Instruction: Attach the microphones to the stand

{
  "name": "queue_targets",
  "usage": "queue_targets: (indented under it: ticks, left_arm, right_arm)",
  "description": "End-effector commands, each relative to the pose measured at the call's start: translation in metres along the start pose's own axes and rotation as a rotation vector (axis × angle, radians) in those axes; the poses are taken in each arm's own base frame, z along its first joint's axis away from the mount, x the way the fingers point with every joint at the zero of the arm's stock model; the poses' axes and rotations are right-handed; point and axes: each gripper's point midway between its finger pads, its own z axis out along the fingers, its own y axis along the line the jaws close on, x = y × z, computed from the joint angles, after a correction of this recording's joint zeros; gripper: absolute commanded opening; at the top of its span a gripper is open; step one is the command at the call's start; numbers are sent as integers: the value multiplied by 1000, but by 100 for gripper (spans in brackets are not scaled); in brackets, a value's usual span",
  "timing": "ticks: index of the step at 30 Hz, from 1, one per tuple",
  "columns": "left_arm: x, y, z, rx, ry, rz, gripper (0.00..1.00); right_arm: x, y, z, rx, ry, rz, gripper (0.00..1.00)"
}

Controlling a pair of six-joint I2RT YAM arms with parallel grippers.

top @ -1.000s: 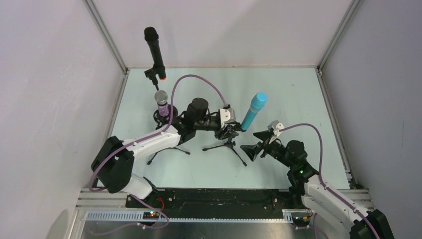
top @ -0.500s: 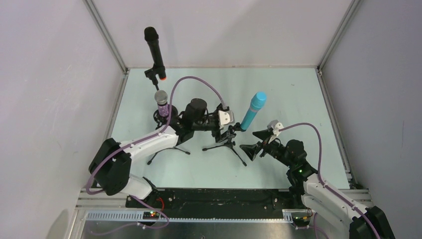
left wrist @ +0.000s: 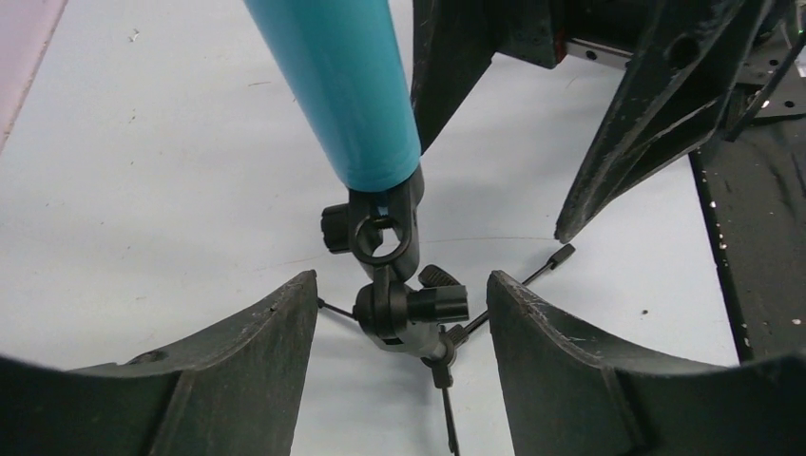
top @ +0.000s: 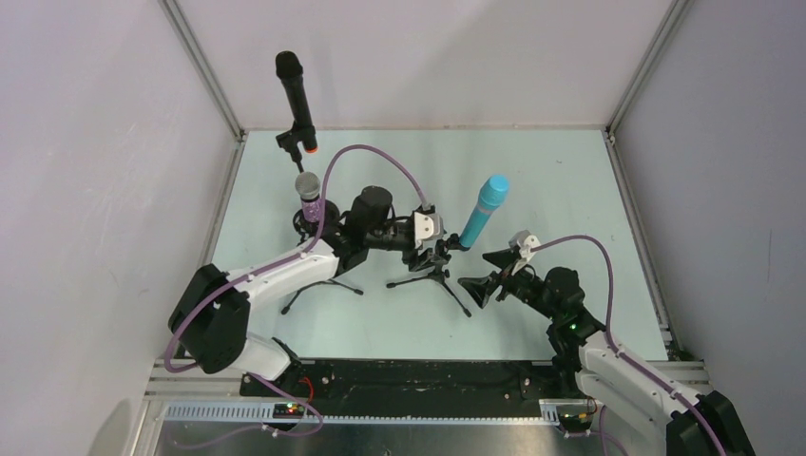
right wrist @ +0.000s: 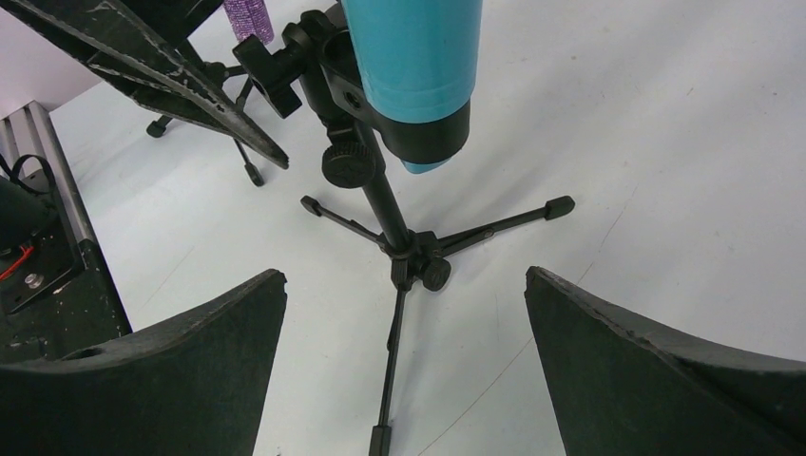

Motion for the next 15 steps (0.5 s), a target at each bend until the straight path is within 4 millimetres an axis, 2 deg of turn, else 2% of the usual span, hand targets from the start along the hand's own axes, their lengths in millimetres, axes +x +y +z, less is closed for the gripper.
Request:
queue_targets:
  ticks: [1,6,11,14,15]
  left_arm:
    - [-22,1,0,41,-66,21,70]
    - [-22,0,2,50,-67,9,67]
    - [-21,1,5,51,-63,-18,37]
    - [-20,3,4,40,-59,-14,28]
    - [-21,3,4,38,-60,-12,21]
  right_arm:
    - [-7,2,2,-16,-30,-28,99]
    - [-6,3,4,-23,-27,-28,99]
    - [0,1,6,-15,-18,-30,99]
    - [5,1,9,-16,-7,-35,100]
    - [4,2,10,-16,-16,-43,99]
